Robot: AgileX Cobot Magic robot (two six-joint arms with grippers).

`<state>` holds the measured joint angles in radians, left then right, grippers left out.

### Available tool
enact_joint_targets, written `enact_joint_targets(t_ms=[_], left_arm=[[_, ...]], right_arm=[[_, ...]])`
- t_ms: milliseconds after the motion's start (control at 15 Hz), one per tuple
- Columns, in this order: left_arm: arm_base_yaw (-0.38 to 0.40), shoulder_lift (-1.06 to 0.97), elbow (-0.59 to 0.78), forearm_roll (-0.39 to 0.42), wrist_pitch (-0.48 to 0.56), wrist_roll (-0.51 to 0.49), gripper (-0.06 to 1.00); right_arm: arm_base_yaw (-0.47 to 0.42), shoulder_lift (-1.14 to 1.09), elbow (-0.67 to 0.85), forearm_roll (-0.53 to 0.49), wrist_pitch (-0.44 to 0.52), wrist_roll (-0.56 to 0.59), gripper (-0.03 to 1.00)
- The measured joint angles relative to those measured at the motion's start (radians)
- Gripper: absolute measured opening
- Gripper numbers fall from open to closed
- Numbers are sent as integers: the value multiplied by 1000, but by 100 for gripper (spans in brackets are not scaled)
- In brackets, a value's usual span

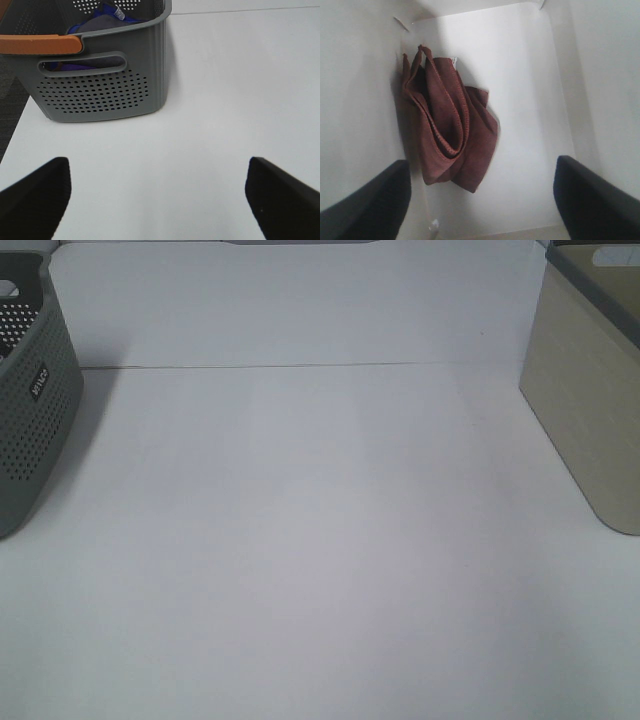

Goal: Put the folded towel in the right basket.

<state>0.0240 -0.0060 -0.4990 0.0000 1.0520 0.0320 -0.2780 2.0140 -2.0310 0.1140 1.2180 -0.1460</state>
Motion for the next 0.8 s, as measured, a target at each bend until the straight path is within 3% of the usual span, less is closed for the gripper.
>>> enact_joint_targets(t_ms=[400, 800], left_arm=[[0, 0, 0, 0, 0, 0, 88], [0, 0, 0, 0, 0, 0, 88]], right_arm=[[6, -103, 0, 93, 1, 15, 77], [174, -342, 101, 54, -1, -4, 77]])
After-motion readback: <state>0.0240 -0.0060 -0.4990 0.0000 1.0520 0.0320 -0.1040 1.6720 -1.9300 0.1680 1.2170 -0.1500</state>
